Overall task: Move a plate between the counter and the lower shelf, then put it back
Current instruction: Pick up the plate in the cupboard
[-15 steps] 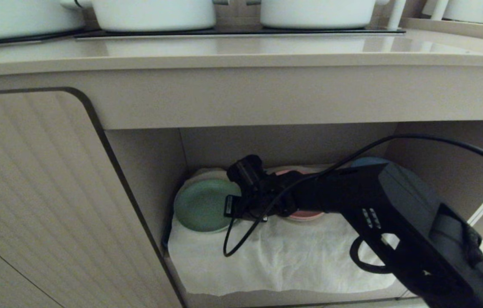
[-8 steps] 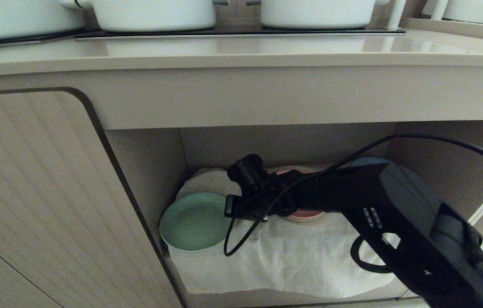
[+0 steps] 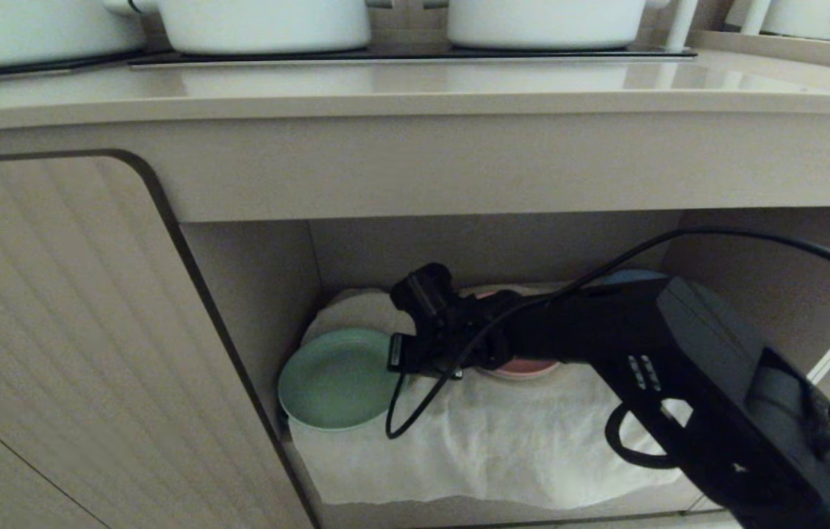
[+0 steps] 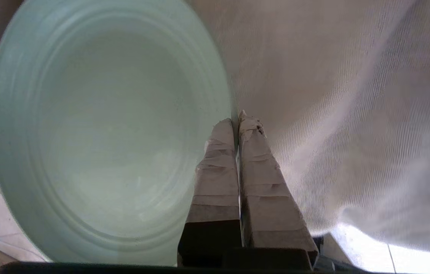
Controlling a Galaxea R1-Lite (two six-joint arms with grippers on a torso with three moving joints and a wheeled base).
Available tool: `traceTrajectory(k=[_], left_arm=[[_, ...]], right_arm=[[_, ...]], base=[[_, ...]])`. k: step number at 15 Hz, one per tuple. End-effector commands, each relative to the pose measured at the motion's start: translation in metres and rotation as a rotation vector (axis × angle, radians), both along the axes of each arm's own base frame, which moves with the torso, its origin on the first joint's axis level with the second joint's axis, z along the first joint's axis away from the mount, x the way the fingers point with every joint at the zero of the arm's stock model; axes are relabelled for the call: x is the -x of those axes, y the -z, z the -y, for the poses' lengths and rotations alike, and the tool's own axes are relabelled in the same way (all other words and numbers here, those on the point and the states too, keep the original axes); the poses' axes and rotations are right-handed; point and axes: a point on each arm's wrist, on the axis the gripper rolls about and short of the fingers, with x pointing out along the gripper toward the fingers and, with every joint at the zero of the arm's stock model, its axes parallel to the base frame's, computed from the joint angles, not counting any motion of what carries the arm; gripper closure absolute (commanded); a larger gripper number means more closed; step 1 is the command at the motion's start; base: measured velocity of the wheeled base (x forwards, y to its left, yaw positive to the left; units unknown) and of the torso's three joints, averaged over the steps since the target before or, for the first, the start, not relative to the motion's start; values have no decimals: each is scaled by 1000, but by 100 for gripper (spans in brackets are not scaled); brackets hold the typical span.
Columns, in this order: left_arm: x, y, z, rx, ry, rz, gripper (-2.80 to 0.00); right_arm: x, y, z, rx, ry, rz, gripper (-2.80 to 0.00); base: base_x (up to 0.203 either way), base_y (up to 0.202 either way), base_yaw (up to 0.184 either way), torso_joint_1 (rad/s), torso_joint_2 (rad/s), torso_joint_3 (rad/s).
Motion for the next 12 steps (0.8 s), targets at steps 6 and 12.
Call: traceTrajectory(k=[6,12], left_arm=[[0,0,0,1,0,1,0],[0,0,0,1,0,1,0]], right_arm=[[7,-16,7,22,3,-25,0],[19,-30,18,56,-1,-57,0]], base=[[0,0,0,0,0,0],[0,0,0,0,0,0]])
